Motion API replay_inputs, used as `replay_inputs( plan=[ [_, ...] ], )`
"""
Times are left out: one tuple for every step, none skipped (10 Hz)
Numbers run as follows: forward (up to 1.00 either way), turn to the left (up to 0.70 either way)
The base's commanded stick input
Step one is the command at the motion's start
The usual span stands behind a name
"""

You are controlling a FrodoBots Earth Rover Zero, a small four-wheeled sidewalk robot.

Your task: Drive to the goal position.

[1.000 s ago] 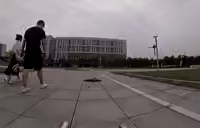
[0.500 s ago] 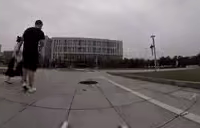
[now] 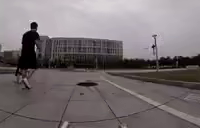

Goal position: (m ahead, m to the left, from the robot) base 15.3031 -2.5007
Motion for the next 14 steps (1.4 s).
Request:
replay_inputs(
  plan=[
    [0.70, 0.00],
    [0.70, 0.00],
    [0.70, 0.00],
    [0.70, 0.00],
    [0.70, 0.00],
    [0.70, 0.00],
    [0.70, 0.00],
    [0.70, 0.00],
    [0.70, 0.00],
    [0.70, 0.00],
    [0.70, 0.00],
    [0.70, 0.00],
    [0.70, 0.00],
    [0.70, 0.00]
  ],
)
